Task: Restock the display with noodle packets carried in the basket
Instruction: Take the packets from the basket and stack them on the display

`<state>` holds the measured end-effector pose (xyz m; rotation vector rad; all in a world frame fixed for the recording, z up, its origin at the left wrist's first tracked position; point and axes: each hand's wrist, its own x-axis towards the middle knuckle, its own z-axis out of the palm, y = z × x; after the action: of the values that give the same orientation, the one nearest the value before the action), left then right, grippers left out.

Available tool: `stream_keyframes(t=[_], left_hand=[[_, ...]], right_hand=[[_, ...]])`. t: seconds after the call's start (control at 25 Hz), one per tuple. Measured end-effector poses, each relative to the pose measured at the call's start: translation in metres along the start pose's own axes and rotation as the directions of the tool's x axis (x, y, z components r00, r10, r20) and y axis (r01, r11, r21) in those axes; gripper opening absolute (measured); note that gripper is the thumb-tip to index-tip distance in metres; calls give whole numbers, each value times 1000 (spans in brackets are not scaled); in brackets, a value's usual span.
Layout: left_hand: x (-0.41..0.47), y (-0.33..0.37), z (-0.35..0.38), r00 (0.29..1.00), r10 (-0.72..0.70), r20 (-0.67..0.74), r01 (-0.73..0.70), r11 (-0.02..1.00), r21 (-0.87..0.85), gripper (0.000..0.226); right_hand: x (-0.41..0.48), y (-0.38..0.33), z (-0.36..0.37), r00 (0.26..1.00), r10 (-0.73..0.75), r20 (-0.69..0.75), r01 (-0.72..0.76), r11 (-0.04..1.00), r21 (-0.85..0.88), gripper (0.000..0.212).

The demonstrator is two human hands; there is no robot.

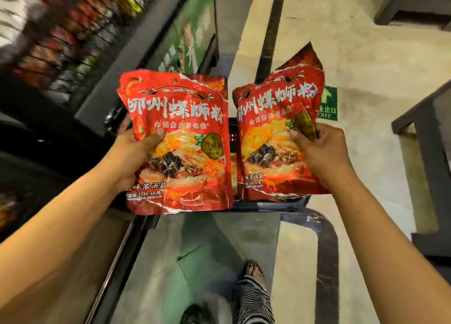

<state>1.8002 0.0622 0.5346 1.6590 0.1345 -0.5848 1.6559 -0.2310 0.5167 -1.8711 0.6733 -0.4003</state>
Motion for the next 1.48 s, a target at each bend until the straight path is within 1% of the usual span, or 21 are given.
stream_keyframes(t=[0.12,0.24,0.28,0.36,0.44,0.48,0.52,0.6,0.68,0.72,0.84,0.88,1.0,1.04,1.08,1.16,1.2,1.24,1.36,1.4,1.48], left_hand=[[-74,47,-31,997,-60,-40,57,996,-70,22],[-147,79,-63,995,-58,-79,45,986,-160,40],[-170,87,-72,993,-46,-107,26,983,-181,44],[-209,100,-83,984,-15,-177,-22,978,-206,39],[-258,112,-96,951,37,-306,-115,964,-241,25],[-281,114,-100,925,51,-377,-157,954,-254,15],[-305,115,-104,895,49,-443,-187,944,-272,11],[-356,105,-113,829,45,-557,-253,919,-303,24],[-400,89,-119,768,30,-639,-304,896,-323,28],[-426,79,-122,729,8,-685,-318,890,-328,27],[-504,43,-134,593,-70,-802,-374,858,-352,9],[-530,33,-138,559,-105,-822,-374,853,-363,3],[-602,-6,-160,438,-139,-888,-354,882,-313,11],[-622,-18,-166,400,-146,-905,-350,888,-299,11],[-647,-27,-171,363,-157,-919,-350,891,-290,12],[-696,-47,-180,320,-152,-935,-338,904,-263,13],[-721,-58,-184,305,-150,-940,-335,907,-254,14],[-746,-68,-190,297,-154,-943,-337,906,-254,19],[-810,-93,-205,290,-162,-943,-332,907,-258,44],[-831,-100,-211,280,-168,-945,-323,911,-257,58],[-867,-116,-228,257,-171,-951,-309,918,-248,96]], right_hand=[[-34,-67,-12,998,-33,58,31,999,34,23],[-59,-129,-21,986,-86,141,79,995,54,2],[-65,-146,-22,980,-104,170,95,994,57,5],[-73,-172,-26,966,-140,218,128,989,70,4],[-84,-202,-25,946,-175,272,154,983,98,7],[-89,-216,-23,935,-194,298,162,979,127,8],[-97,-229,-21,916,-215,338,172,973,153,9],[-120,-249,-11,856,-260,446,194,963,187,14],[-146,-262,3,803,-299,515,204,951,234,7],[-164,-269,10,768,-316,557,207,946,250,10],[-222,-278,31,666,-349,659,243,937,251,18],[-241,-283,38,611,-375,697,255,927,275,23],[-305,-304,59,502,-333,798,122,941,316,45],[-325,-310,66,468,-330,820,92,941,326,48],[-351,-317,73,439,-334,834,93,940,327,39],[-401,-325,85,419,-351,838,98,934,343,4],[-426,-325,90,405,-359,841,99,931,351,6],[-453,-328,93,387,-358,850,89,932,352,2],[-520,-330,106,355,-391,849,85,918,387,50],[-543,-328,111,364,-395,843,94,917,389,50],[-583,-325,121,374,-405,834,113,913,393,24]])
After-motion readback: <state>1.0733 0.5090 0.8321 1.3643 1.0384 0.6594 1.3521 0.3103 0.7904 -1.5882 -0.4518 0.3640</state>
